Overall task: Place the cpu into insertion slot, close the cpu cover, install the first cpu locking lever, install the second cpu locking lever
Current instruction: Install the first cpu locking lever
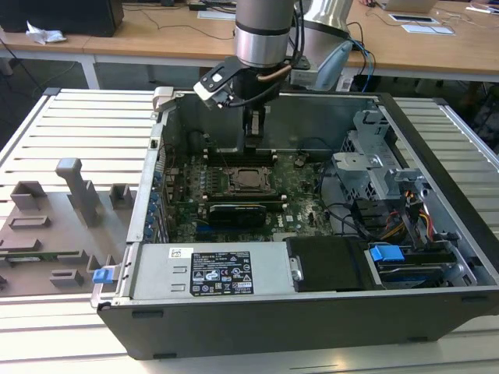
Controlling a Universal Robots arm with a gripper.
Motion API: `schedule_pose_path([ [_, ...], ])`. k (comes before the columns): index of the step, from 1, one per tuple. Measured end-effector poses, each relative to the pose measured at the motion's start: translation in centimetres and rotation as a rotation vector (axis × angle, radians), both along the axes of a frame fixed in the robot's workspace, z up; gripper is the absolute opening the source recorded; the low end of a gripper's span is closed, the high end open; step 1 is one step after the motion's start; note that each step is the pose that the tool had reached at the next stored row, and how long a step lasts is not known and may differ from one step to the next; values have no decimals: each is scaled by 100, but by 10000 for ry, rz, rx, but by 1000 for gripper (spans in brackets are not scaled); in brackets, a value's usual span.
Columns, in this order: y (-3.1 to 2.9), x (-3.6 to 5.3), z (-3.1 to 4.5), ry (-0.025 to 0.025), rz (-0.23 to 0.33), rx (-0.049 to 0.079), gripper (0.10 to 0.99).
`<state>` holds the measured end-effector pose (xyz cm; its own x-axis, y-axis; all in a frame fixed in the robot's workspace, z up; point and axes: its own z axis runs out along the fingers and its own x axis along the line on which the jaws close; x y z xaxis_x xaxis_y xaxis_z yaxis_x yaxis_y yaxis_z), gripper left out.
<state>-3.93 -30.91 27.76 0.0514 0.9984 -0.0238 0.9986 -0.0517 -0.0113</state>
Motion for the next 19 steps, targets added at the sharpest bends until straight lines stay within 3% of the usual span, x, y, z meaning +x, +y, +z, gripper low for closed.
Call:
schedule_pose_path([
  [2,0,0,112,1,0,-4,106],
  [5,0,0,189,0,0,-8,106],
  [12,0,0,192,0,88,-7,106],
  [19,0,0,192,-1,1509,-7,106],
])
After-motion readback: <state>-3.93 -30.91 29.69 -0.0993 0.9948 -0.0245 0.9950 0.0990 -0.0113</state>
